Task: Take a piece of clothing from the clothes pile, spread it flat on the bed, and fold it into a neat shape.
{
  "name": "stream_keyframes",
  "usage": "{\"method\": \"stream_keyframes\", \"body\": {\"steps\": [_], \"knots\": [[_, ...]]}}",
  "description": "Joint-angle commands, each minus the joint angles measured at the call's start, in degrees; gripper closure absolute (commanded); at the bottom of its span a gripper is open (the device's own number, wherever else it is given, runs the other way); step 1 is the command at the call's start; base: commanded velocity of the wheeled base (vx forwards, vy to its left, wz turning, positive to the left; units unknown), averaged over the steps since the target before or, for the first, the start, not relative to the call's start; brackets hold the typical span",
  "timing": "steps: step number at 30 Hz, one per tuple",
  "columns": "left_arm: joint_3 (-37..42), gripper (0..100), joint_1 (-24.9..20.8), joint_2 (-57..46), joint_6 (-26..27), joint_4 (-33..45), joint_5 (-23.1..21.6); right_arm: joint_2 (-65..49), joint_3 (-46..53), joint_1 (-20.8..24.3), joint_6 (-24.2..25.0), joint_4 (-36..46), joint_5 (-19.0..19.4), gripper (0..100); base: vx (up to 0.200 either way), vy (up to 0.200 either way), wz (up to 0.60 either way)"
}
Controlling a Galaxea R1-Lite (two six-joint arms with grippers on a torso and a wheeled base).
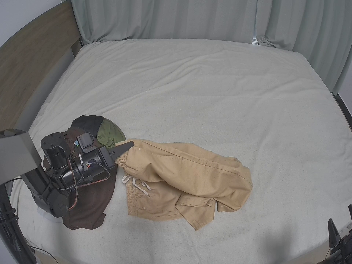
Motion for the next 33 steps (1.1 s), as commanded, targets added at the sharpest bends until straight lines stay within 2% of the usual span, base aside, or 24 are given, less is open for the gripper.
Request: {"method": "stream_keyframes", "body": {"steps": [1, 5, 17, 21, 22, 26, 28, 31, 33], "knots": [[0.21, 100, -0.15, -0.18, -0.01, -0.23, 0.02, -0.93, 0.92, -0.02, -0.28, 0.00, 0.01, 0, 0.000, 0.000, 0.00], [0.21, 100, -0.15, -0.18, -0.01, -0.23, 0.11, -0.93, 0.92, -0.02, -1.95, -0.18, 1.24, 0, 0.000, 0.000, 0.00], [0.47, 100, 0.03, -0.79, 0.08, -0.23, 0.11, -0.93, 0.92, 0.07, -1.86, -0.44, 1.77, 0, 0.000, 0.000, 0.00], [0.47, 100, 0.03, -0.44, 0.17, -0.23, 0.11, 0.30, -6.20, 0.07, 1.30, -9.67, 1.95, 0, 0.000, 0.000, 0.00], [0.47, 100, 0.03, -0.35, 0.17, -0.23, 0.11, 1.10, -6.99, -0.02, 1.22, -9.93, 2.04, 0, 0.000, 0.000, 0.00], [0.38, 100, -0.06, -0.09, 0.17, -0.23, 0.11, 8.04, -8.66, 0.51, 0.43, -9.76, 3.97, 0, 0.000, 0.000, 0.00], [0.21, 100, -0.06, -0.09, 0.17, -0.23, 0.11, 13.66, -8.92, 2.53, 1.57, -9.93, 7.13, 0, 0.000, 0.000, 0.00], [0.12, 100, -0.06, -0.27, 0.17, -0.23, 0.11, 17.00, -10.06, 4.64, 2.71, -9.93, 8.01, 0, 0.000, 0.000, 0.00], [0.21, 100, -0.06, -0.44, 0.17, -0.23, 0.11, 21.13, -12.00, 7.19, 3.06, -9.76, 10.03, 0, 0.000, 0.000, 0.00]]}}
